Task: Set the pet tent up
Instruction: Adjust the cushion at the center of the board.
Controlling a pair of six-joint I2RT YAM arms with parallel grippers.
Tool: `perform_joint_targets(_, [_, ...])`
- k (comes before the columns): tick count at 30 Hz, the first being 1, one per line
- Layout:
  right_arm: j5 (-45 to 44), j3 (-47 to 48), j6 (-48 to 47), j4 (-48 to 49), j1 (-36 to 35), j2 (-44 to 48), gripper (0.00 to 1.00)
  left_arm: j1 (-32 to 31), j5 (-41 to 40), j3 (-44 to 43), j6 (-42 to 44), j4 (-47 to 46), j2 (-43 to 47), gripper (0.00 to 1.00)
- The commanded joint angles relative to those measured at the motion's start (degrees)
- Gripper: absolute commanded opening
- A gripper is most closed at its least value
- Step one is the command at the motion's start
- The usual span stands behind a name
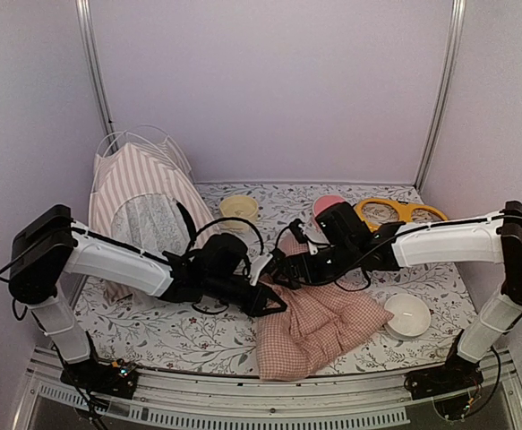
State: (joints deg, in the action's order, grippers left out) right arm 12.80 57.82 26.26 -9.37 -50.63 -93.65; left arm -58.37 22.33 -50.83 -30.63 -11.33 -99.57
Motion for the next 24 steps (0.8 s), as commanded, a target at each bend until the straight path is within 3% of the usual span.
perform_joint_targets(1, [4.94, 0.18, -0.52, 2.14, -1.8, -1.51, 0.98, 0.35, 0.48, 0.74, 0.4, -7.27, -1.58, 0.0])
perform_joint_targets(9, [6.91, -1.63, -0.36, 3.74, -2.68, -3.69, 0.85, 0.52, -0.85, 1.21, 0.89, -7.83, -1.4, 0.0])
perform_joint_targets(16, [7.25, -1.94, -0.66, 3.48, -2.78, -6.26, 0.54, 0.48, -2.16, 1.16, 2.04, -6.58, -0.18, 0.0])
perform_joint_targets(21, [5.66, -1.31, -0.64, 2.66, -2.79, -6.66, 0.17, 0.5, -2.52, 0.99, 2.35, -4.99, 0.44, 0.01])
perform_joint_targets(24, [3.74, -0.17, -0.13, 1.85, -2.72, -6.46, 0.01, 0.49, -3.5, 1.16, 2.38, -4.05, 1.56, 0.19])
